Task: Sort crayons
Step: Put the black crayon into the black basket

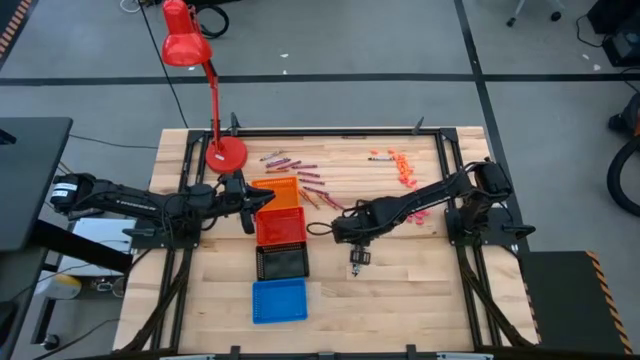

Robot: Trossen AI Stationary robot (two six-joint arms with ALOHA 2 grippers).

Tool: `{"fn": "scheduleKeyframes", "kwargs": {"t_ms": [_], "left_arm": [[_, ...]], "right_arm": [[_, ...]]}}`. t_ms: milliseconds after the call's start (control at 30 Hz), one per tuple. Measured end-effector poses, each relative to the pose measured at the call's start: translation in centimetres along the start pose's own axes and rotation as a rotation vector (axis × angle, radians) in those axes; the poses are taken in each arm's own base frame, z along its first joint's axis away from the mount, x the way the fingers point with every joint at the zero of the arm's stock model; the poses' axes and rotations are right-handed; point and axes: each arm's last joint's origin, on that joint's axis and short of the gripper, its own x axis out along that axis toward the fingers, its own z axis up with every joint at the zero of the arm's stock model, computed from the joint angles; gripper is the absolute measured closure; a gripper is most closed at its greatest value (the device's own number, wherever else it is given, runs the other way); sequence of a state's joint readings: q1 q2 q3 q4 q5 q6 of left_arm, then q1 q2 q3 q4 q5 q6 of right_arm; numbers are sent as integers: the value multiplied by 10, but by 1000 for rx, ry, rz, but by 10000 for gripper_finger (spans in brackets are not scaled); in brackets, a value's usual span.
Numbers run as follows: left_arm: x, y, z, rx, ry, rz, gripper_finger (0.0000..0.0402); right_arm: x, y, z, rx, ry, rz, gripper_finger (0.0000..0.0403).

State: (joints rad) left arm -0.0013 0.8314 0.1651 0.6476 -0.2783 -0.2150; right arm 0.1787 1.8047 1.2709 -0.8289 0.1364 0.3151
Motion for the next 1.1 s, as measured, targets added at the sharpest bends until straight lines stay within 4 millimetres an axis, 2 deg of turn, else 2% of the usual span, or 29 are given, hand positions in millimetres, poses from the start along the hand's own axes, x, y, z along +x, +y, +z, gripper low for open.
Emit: {"fn": "scheduleKeyframes", "kwargs": {"t_ms": [400,900,967,1100], "left_arm": [[0,0,0,1,0,0,331],[0,1,0,1,-7,34,331],[0,1,0,1,-7,34,331],[0,1,0,2,-3,35,331]], "right_arm": [[-9,8,43,-203,-444,80,373],[-26,-7,81,-347,-852,132,373],[-25,-8,86,-350,-906,153,373],[-7,-9,95,-363,-951,195,373]]}}
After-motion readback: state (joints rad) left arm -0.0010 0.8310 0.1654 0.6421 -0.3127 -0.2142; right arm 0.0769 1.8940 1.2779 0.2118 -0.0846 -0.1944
